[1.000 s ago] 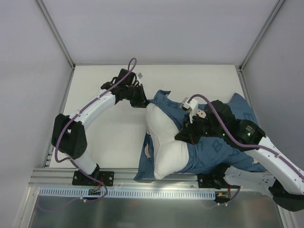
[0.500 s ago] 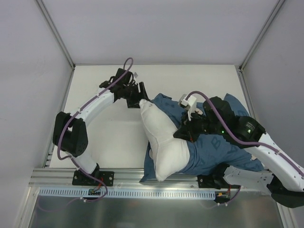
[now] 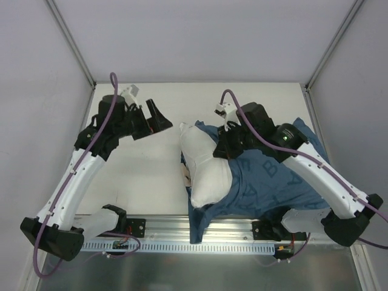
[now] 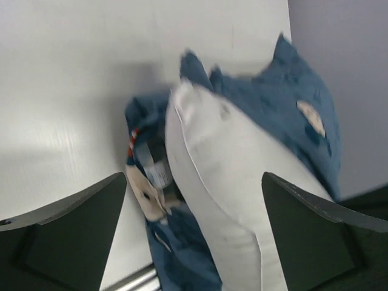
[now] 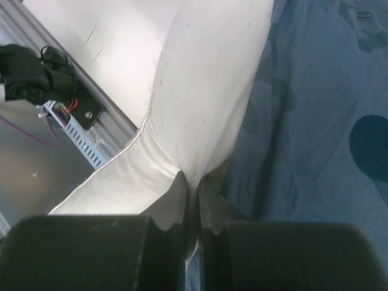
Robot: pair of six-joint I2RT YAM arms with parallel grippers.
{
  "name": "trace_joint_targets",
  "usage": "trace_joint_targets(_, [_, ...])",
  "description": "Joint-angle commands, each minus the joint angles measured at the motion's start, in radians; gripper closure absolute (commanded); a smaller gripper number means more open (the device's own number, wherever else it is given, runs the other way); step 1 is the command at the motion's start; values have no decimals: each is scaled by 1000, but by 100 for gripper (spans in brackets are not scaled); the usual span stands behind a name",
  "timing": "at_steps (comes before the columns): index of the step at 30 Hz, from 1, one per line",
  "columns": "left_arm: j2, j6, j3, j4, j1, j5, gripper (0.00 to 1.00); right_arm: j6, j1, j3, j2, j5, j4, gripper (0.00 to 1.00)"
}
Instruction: Remove the pillowcase from the pillow
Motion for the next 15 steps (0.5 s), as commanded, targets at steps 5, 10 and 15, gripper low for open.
trace_joint_targets(5, [-66, -137, -146, -23, -262, 47, 1, 159, 9, 164, 131, 79, 122, 99])
trace_joint_targets(10, [-116, -180, -211, 9, -328, 107, 1, 189, 10, 187, 182, 93, 131, 99])
trace_joint_targets(15, [-117, -207, -250, 95, -425, 136, 1, 198, 13, 199, 208, 91, 133, 99])
